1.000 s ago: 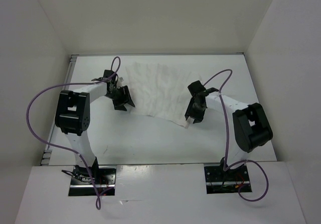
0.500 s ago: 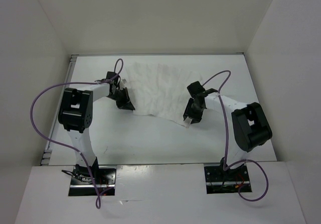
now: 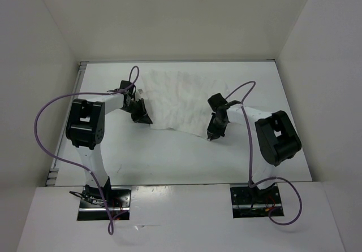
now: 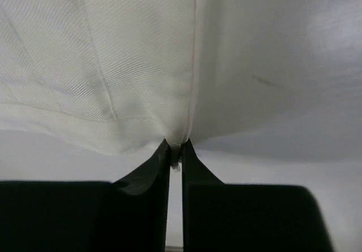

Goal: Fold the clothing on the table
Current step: Flatten the skirt out

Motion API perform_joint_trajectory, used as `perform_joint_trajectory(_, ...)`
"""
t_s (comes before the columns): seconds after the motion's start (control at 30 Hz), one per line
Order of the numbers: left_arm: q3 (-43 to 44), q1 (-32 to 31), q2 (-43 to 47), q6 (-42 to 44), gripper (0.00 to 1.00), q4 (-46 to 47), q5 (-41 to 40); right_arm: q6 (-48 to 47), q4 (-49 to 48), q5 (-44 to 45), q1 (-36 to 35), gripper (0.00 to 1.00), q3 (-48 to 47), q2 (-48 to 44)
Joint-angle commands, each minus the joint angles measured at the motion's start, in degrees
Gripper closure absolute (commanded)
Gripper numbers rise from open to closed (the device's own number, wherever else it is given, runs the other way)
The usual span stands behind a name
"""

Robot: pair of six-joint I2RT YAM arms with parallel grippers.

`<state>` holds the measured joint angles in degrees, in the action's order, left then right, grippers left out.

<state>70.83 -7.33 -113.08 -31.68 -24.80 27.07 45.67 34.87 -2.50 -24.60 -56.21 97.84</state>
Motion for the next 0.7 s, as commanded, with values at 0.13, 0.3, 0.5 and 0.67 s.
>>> perform_joint_trajectory(0.13,6.6,-0.4,1.3,2.2,1.0,0.1,0.7,-5.7,-2.1,14.7,-1.0,1.0,-16.1,-0.1)
perform_joint_trajectory(0.3,22.2,-0.4,3.5,5.0,1.0,-3.4,5.4,-13.4,1.4,20.1,0.2,1.0,-31.5,-7.8)
perform_joint_trajectory(0.5,40.3,4.0,6.6,3.2,1.0,-1.5,14.1,-21.0,-3.1,21.9,2.6,1.0,-37.8,-17.9)
perform_joint_trajectory(0.67,27.9,4.0,9.3,3.4,1.0,-1.7,14.1,-19.4,-0.5,15.4,3.9,1.0,-28.0,-19.0)
